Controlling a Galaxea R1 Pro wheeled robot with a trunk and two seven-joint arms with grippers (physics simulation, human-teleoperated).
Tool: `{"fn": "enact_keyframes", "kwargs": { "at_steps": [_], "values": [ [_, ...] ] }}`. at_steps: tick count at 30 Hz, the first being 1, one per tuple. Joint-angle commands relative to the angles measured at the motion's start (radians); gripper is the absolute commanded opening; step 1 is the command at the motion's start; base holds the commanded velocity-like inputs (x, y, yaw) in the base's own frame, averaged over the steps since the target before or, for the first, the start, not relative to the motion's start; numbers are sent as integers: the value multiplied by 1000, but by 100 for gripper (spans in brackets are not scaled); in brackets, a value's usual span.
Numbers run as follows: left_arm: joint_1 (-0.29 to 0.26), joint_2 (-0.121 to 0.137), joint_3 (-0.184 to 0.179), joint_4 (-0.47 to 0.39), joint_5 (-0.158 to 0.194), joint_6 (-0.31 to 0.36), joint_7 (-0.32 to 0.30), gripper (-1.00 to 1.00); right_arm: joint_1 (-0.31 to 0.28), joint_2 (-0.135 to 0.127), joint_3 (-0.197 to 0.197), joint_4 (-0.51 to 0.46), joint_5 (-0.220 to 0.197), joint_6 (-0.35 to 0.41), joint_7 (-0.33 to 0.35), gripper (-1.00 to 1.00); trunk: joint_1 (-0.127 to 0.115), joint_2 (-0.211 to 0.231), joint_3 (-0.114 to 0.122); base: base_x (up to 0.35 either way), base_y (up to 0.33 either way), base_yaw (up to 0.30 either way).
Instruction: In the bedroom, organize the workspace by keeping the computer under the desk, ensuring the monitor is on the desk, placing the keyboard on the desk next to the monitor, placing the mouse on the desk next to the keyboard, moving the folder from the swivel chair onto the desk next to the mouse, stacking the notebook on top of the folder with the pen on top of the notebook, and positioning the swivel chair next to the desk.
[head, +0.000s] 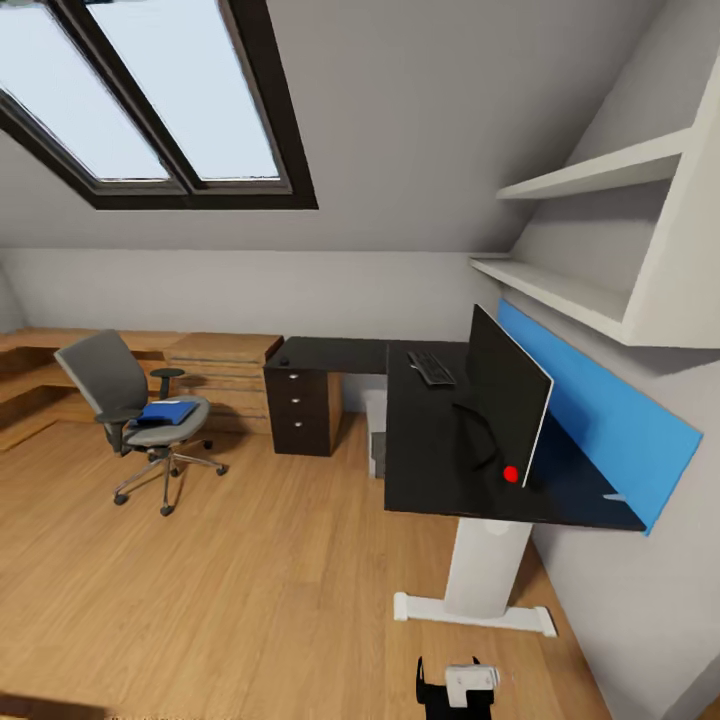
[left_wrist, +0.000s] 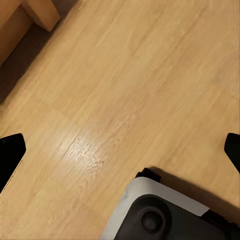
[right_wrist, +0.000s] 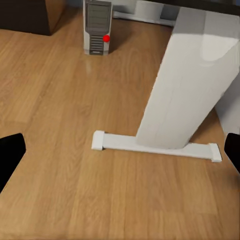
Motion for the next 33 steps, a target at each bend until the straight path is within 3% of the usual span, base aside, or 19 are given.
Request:
{"fn": "enact_keyframes", "kwargs": {
  "at_steps": [1,7,12,33],
  "values": [
    [0,1,-5,-1,10,-2,2,100,-1,1,9,4,-5,-2,-4,100,1,-2,-2,84,292,105],
    [0,0,-10,6,9,-2,2,100,-2,0,12,10,-2,-2,0,100,1,-2,-2,180,292,20],
    [0,-1,-38,12,9,-2,2,100,-1,1,13,10,-3,-2,0,100,1,-2,-2,274,224,0],
    [0,1,-41,15,9,-1,2,100,-1,3,15,10,-2,-2,1,100,1,-2,-2,315,137,0]
  ]
}}
